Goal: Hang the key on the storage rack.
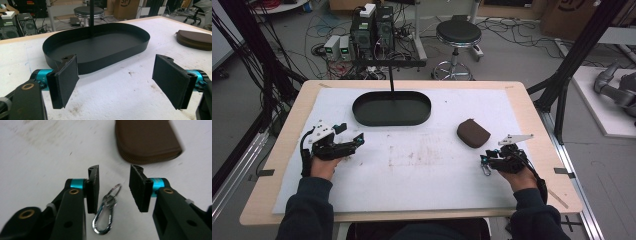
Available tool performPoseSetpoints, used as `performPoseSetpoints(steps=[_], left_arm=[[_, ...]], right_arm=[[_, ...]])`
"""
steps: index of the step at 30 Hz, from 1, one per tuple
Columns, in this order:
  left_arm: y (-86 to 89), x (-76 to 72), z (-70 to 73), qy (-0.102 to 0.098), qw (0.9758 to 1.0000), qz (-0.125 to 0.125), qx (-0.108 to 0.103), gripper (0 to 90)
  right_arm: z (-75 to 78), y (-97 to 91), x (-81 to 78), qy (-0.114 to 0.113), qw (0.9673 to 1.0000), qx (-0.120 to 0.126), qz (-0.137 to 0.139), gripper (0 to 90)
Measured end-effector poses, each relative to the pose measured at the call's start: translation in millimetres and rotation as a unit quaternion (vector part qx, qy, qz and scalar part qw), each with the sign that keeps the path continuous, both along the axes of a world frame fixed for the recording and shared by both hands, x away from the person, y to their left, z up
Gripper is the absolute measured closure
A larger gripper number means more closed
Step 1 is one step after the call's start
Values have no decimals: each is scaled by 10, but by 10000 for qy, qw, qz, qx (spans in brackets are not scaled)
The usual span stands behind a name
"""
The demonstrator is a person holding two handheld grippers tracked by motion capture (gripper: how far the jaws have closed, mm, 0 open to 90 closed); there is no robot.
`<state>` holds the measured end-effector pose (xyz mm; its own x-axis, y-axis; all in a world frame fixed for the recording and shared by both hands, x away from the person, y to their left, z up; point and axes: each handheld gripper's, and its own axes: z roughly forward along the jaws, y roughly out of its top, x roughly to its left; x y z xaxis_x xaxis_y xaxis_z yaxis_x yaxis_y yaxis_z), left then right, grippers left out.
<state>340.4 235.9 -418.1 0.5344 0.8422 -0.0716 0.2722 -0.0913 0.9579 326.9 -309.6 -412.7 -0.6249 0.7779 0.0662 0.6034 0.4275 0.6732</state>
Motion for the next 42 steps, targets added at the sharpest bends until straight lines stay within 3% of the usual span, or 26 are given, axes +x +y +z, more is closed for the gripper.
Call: performPoseSetpoints(steps=[1,2,4,5,6,8,10,11,13,18,19,20,21,23,27,32,33,36,39,41,42], left_arm=[[-2,0,-2,11,10000,-1,-3,205],[0,1,-4,14,10000,-2,9,206],[0,-1,-8,27,10000,11,-2,206],[5,-1,-11,34,10000,18,11,206],[5,-1,-11,34,10000,18,11,206],[8,-1,-13,45,10000,26,8,206],[1,-1,-15,59,10000,18,20,206],[1,-1,-15,59,10000,18,20,206],[-5,-3,-18,68,10000,12,20,207],[2,-8,-21,80,10000,9,13,208],[5,-9,-22,78,10000,14,17,208],[5,-9,-22,78,10000,14,17,208],[6,-11,-20,81,10000,17,14,210],[8,-13,-19,71,10000,21,14,213],[9,-12,-20,73,10000,29,4,213],[11,-10,-22,95,9999,33,9,213],[11,-12,-23,90,10000,32,26,213],[9,-14,-25,95,9999,42,25,213],[16,-19,-24,97,9999,45,52,213],[21,-23,-24,85,9999,43,39,213],[23,-25,-24,90,9999,53,37,214]], right_arm=[[0,0,0,0,10000,0,0,668],[-36,19,20,132,9998,-145,19,726],[-42,17,28,154,9997,-194,7,766],[-49,4,46,174,9995,-248,24,838],[-49,4,46,174,9995,-248,24,838],[-49,3,57,112,9993,-333,114,887],[-56,27,95,-59,9978,-493,429,888],[-56,27,95,-59,9978,-493,429,888],[-73,61,133,-356,9940,-651,803,888],[-86,40,157,-383,9953,-554,702,835],[-90,11,138,-302,9965,-471,619,791],[-90,11,138,-302,9965,-471,619,791],[-117,-11,116,-96,9972,-447,591,789],[-139,-34,103,13,9971,-476,598,796],[-113,-50,99,-26,9973,-415,603,886],[-90,-33,106,-117,9970,-363,668,892],[-56,-22,122,-183,9975,-164,666,893],[-1,9,140,-259,9979,11,595,895],[11,28,161,-172,9985,-19,522,896],[-12,39,166,-135,9983,-210,531,895],[-18,20,161,-111,9983,-165,541,891]])
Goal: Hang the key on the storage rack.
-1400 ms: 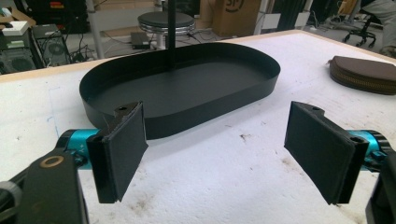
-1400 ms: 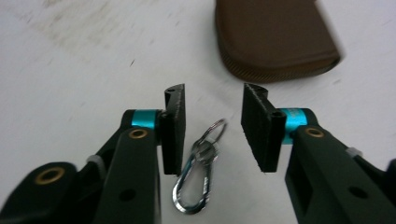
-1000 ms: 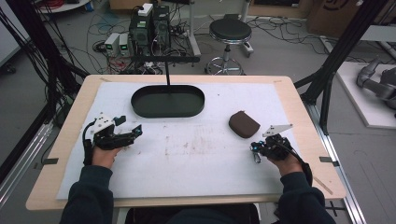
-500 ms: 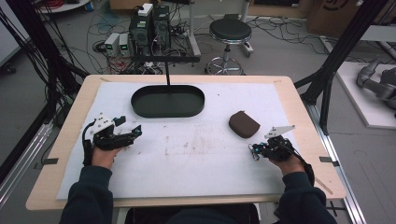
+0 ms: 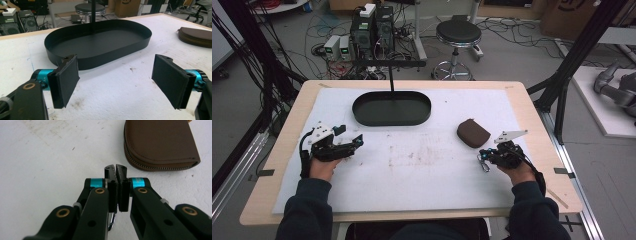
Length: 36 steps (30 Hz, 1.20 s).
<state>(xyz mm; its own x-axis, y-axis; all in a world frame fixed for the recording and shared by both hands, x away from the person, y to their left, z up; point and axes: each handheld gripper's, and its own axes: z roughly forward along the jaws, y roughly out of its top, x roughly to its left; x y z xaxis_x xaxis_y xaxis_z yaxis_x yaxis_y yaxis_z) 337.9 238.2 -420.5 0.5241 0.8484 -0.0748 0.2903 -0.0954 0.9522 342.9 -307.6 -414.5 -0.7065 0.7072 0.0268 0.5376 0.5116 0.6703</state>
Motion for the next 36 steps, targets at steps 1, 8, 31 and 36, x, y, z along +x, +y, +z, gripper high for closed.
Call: performPoseSetpoints(steps=[1,8,31,36], left_arm=[[8,0,-2,4,10000,-1,7,213],[10,-6,-1,1,10000,8,-1,214],[-10,-5,-5,2,10000,-13,17,214],[-3,-8,-3,-29,10000,-24,-19,214]], right_arm=[[-3,-12,-1,16,10000,29,-19,886],[-95,-48,3,344,9993,-113,-102,833],[515,368,348,-823,9933,737,327,900],[722,711,733,-1047,9868,1127,511,900]])
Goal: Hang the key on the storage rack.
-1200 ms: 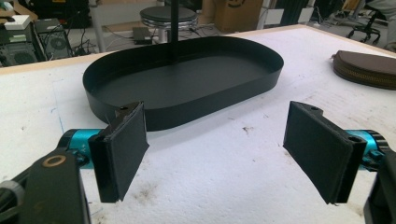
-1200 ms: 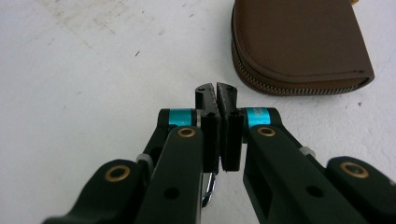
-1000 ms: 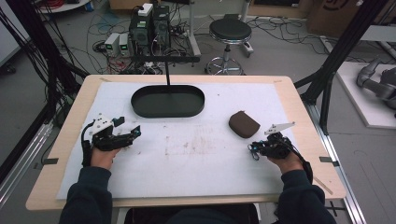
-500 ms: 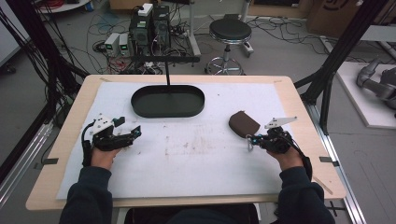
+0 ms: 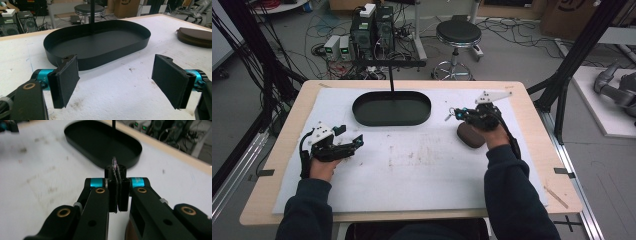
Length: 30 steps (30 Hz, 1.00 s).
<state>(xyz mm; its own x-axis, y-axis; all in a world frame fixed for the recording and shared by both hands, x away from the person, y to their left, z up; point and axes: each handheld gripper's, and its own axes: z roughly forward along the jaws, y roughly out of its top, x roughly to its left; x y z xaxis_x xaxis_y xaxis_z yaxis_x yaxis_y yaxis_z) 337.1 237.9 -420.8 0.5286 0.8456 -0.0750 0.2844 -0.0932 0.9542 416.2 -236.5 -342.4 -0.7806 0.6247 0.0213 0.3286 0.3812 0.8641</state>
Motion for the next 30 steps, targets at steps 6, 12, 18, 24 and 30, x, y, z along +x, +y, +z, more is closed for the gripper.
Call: performPoseSetpoints(steps=[6,12,18,24,30], left_arm=[[10,-4,-1,-37,10000,-22,-16,214],[22,-3,-1,-43,10000,6,-33,214],[39,-2,0,-65,10000,10,-50,214],[48,-3,-7,-62,10000,0,-65,214],[75,-16,-8,-82,9999,52,-92,214]], right_arm=[[164,255,292,-159,9994,231,204,900],[281,570,600,-309,9990,27,307,900],[353,874,918,-437,9986,-146,261,900],[439,1072,1103,-512,9984,-202,157,900],[405,1102,1204,-380,9992,-103,-82,900]])
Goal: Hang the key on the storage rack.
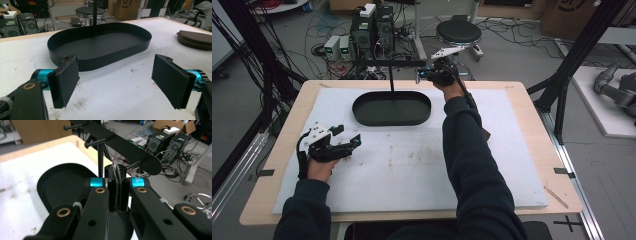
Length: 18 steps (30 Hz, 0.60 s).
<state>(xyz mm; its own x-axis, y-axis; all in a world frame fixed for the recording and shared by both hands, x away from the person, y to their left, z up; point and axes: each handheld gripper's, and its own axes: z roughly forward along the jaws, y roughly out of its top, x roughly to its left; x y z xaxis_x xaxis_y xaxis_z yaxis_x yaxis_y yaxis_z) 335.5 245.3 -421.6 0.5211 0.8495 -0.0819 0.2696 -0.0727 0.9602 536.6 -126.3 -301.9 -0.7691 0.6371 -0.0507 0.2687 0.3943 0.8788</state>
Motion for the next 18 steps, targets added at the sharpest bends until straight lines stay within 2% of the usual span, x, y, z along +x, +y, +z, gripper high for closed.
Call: performPoseSetpoints(steps=[5,9,17,18], left_arm=[[44,-5,5,-39,10000,67,-50,216],[49,-2,4,-30,10000,85,-39,217],[44,4,-2,-23,10000,75,-44,225],[44,5,-4,-24,9999,90,-46,225]], right_arm=[[-67,-25,68,101,9995,149,-261,899],[-93,-16,94,104,9994,111,-310,899],[-144,33,134,73,9986,186,-495,885],[-155,40,129,115,9972,127,-723,758]])
